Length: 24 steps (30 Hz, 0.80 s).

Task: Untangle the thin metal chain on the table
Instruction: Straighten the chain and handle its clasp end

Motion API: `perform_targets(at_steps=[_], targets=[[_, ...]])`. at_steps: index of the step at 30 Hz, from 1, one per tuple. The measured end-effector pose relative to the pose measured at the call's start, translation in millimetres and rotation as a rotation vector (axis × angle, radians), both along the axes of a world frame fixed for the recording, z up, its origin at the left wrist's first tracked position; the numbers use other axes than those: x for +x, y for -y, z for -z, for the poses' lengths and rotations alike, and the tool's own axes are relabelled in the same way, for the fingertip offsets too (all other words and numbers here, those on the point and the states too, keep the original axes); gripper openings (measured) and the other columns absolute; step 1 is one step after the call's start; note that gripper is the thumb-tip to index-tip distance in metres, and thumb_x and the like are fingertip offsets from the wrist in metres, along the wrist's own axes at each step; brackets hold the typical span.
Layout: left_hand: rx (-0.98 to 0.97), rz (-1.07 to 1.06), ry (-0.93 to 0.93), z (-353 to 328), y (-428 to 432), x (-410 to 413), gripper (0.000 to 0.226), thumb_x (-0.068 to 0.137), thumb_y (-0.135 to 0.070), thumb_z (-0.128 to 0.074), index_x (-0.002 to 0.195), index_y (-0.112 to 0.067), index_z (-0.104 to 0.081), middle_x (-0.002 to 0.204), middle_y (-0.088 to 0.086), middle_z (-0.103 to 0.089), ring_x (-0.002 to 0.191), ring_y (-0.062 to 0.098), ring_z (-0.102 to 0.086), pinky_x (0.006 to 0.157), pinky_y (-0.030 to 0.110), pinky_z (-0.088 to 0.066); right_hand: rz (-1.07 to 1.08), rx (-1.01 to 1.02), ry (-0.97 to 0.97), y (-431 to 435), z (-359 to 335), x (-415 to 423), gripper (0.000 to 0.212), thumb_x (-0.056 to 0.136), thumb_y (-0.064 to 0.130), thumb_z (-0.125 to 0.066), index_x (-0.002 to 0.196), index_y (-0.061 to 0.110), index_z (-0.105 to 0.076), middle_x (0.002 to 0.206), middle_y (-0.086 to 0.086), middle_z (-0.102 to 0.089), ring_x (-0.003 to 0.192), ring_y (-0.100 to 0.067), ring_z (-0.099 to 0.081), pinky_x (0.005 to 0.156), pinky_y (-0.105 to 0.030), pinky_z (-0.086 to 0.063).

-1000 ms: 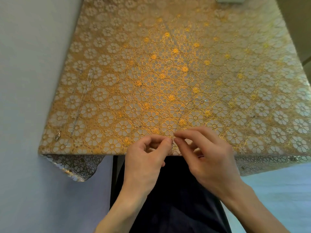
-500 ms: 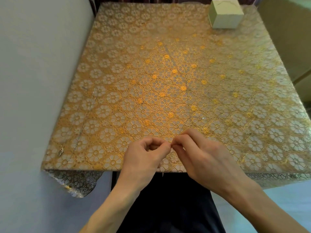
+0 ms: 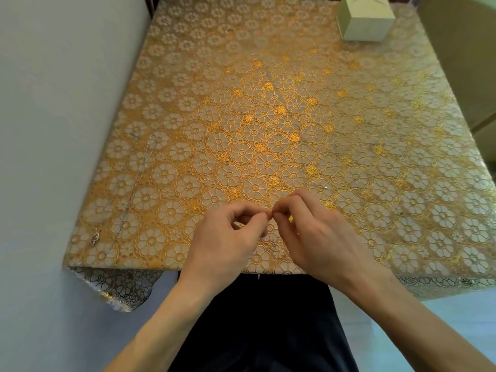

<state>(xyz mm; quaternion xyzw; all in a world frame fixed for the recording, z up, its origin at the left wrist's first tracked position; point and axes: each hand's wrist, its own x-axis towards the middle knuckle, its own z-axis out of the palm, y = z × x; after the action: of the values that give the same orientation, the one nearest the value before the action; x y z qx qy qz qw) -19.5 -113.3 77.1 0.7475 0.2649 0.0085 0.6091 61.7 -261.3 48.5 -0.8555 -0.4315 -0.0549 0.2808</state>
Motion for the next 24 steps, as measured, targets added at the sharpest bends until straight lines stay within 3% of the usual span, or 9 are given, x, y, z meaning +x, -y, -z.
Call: perform_targets(at_steps=[3, 6, 8, 10, 14, 19, 21, 24], targets=[[0.001, 0.029, 0.014, 2, -3, 1, 0.011, 0.09, -0.031, -0.066, 0.088, -0.033, -0.077, 0.074, -0.013, -0.073, 0.063, 0.009, -0.063, 0.069, 0.035, -0.056, 0.038, 0.025, -0.048, -5, 1, 2, 0.024, 0.1, 0.028, -0.045, 0.098, 0.011, -0.06, 0.094, -0.001, -0.058, 0.055, -0.022, -0.057, 0.042, -0.039, -0.048], [0.007, 0.033, 0.044, 1, -6, 2, 0.008, 0.09, -0.034, -0.069, 0.09, -0.036, -0.077, 0.079, -0.013, -0.073, 0.066, 0.013, -0.065, 0.072, 0.039, -0.057, 0.075, 0.081, -0.206, -6, 2, 4, 0.02, 0.098, 0.035, -0.044, 0.097, 0.019, -0.056, 0.094, 0.01, -0.054, 0.064, -0.012, -0.059, 0.055, -0.03, -0.048], [0.091, 0.015, 0.077, 3, -10, 4, 0.006, 0.09, -0.034, -0.072, 0.092, -0.039, -0.075, 0.082, -0.016, -0.071, 0.068, 0.011, -0.064, 0.069, 0.033, -0.056, 0.077, 0.138, -0.385, -7, 2, 5, 0.015, 0.097, 0.04, -0.044, 0.096, 0.028, -0.053, 0.092, 0.017, -0.052, 0.067, -0.008, -0.062, 0.058, -0.028, -0.049], [0.205, 0.055, 0.104, 4, -16, 7, 0.011, 0.086, -0.037, -0.075, 0.097, -0.04, -0.075, 0.086, -0.019, -0.07, 0.071, 0.006, -0.063, 0.064, 0.02, -0.051, 0.058, 0.167, -0.5, -8, 1, 7, 0.011, 0.097, 0.04, -0.046, 0.095, 0.031, -0.051, 0.093, 0.017, -0.052, 0.068, -0.01, -0.065, 0.058, -0.034, -0.053], [0.42, 0.165, 0.194, 6, -26, 17, 0.009, 0.085, -0.038, -0.077, 0.092, -0.033, -0.079, 0.085, -0.016, -0.069, 0.074, 0.004, -0.065, 0.062, 0.01, -0.044, 0.005, 0.124, -0.451, -8, -4, 13, 0.009, 0.098, 0.041, -0.047, 0.096, 0.033, -0.051, 0.092, 0.017, -0.054, 0.069, -0.009, -0.065, 0.058, -0.034, -0.052], [0.638, 0.228, 0.287, 3, -31, 32, 0.017, 0.083, -0.044, -0.065, 0.081, -0.03, -0.074, 0.083, -0.016, -0.065, 0.066, 0.003, -0.062, 0.059, 0.033, -0.055, 0.005, 0.024, -0.282, -11, -16, 25, 0.013, 0.097, 0.041, -0.046, 0.095, 0.031, -0.053, 0.092, 0.017, -0.054, 0.07, -0.008, -0.061, 0.059, -0.029, -0.05], [0.681, 0.257, 0.321, 0, -33, 38, 0.018, 0.082, -0.045, -0.062, 0.08, -0.029, -0.071, 0.085, -0.015, -0.064, 0.064, 0.003, -0.061, 0.057, 0.034, -0.054, 0.021, -0.016, -0.254, -14, -24, 30, 0.012, 0.095, 0.039, -0.049, 0.094, 0.029, -0.056, 0.088, 0.019, -0.053, 0.073, -0.008, -0.06, 0.061, -0.024, -0.047], [0.749, 0.318, 0.376, -4, -41, 46, 0.017, 0.083, -0.043, -0.062, 0.081, -0.028, -0.07, 0.086, -0.016, -0.061, 0.062, 0.004, -0.059, 0.055, 0.034, -0.053, 0.013, -0.018, -0.434, -16, -37, 38, 0.01, 0.095, 0.034, -0.055, 0.089, 0.027, -0.058, 0.085, 0.015, -0.06, 0.073, -0.008, -0.065, 0.063, -0.025, -0.052]])
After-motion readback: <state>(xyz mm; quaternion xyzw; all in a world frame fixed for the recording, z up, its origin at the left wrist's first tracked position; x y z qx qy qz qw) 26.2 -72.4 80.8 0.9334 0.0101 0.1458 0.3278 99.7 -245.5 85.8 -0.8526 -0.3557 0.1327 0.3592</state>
